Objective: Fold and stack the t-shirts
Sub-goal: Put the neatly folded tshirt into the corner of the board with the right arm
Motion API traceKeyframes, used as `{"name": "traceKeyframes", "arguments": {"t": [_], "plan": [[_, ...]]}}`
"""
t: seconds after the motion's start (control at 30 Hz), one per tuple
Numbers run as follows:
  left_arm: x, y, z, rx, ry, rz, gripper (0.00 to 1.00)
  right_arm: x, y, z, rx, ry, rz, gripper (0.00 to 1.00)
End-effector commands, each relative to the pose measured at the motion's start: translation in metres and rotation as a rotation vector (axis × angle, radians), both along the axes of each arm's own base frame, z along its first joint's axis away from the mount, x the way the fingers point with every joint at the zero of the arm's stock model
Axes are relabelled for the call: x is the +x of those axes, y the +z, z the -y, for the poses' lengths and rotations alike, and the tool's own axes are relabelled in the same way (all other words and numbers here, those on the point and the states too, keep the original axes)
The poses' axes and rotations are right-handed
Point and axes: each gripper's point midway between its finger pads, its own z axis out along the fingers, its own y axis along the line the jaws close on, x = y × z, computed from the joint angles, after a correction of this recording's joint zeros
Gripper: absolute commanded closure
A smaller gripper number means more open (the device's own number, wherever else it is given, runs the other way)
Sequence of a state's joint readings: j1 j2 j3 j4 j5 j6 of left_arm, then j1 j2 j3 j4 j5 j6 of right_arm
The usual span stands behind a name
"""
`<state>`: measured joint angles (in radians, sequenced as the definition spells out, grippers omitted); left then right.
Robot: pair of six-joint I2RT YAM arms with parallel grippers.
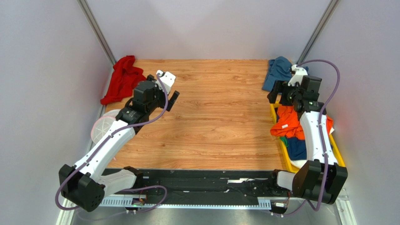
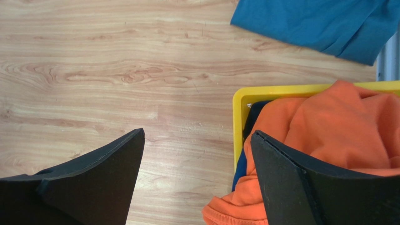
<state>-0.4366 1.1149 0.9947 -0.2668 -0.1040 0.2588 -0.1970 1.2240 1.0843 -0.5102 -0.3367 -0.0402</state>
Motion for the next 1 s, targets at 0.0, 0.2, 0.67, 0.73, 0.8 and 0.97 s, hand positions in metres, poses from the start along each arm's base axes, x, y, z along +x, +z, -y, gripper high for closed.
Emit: {"name": "traceKeyframes", "arguments": {"t": [0.0, 0.2, 0.67, 0.73, 0.8, 0.97], "plan": [[0.009, 0.007, -0.003, -0.031, 0.025, 0.047, 0.02, 0.001, 0.013, -0.005, -0.005, 0.017, 0.085, 0.12], [0.004, -0.008, -0.004, -0.028, -0.002, 0.009, 0.01, -0.006, 0.014, -0.007, -0.036, 0.056, 0.112, 0.12], [0.0, -0.014, -0.015, 0.009, 0.014, 0.046, 0.01, -0.01, 0.01, -0.015, -0.017, 0.1, 0.081, 0.09], [0.0, -0.016, -0.016, 0.014, 0.014, 0.046, 0.01, -0.01, 0.01, -0.016, -0.015, 0.104, 0.08, 0.09], [-0.001, -0.017, -0.016, 0.016, 0.012, 0.048, 0.01, -0.01, 0.007, -0.016, -0.013, 0.108, 0.074, 0.09], [-0.002, -0.018, -0.014, 0.009, -0.002, 0.046, 0.01, -0.01, 0.006, -0.017, -0.012, 0.114, 0.068, 0.1]]}}
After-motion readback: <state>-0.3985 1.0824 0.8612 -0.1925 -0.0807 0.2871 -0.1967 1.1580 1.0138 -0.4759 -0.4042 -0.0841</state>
